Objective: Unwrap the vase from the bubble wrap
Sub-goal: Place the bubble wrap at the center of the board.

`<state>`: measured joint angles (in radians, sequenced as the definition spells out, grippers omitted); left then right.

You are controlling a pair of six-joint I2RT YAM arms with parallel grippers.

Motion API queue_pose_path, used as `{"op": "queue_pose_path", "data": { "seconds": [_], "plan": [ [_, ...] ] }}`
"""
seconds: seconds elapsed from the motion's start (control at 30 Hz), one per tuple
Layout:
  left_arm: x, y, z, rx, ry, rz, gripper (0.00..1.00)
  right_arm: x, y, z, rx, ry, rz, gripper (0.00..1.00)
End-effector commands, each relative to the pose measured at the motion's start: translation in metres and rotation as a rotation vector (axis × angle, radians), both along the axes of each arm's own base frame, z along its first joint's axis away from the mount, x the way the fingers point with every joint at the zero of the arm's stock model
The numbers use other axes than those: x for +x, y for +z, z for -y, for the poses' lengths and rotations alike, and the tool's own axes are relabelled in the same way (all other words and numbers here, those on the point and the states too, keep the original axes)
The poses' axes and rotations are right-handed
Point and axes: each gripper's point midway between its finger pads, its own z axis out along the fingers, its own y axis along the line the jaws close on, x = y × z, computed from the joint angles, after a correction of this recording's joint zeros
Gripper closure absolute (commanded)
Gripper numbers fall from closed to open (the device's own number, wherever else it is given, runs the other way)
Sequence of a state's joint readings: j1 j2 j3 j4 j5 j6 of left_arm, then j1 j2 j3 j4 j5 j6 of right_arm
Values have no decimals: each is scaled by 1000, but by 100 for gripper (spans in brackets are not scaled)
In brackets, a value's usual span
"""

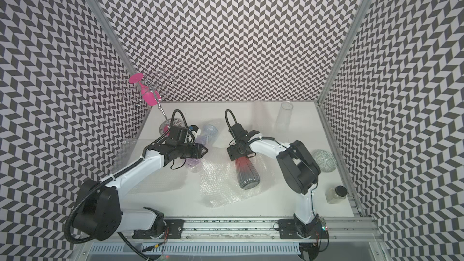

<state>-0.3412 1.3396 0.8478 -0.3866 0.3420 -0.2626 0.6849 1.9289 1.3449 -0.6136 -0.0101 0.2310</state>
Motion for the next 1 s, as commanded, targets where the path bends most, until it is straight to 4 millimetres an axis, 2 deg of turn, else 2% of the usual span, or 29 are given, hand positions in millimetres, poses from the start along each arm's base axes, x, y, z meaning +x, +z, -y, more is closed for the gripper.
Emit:
{"op": "queue_pose_path", "data": {
  "seconds": [0.0,0.2,0.5,0.77,0.83,0.97],
  "plan": [
    [3,13,3,-51,-8,68,61,-9,-18,8,-75,-18,-48,10],
    [-3,11,4,-79,-26,81,61,-9,-13,13,-121,-36,-45,14],
    [-5,11,8,-88,-57,81,61,-15,-7,20,-148,-59,-11,29],
    [-7,11,8,-97,-57,81,61,-19,-8,16,-131,-56,-11,65],
    [-9,10,8,-101,-56,75,61,-18,4,11,-99,-42,13,79],
    [-13,7,7,-103,-50,65,61,-10,46,0,8,-25,119,90]
  ]
}}
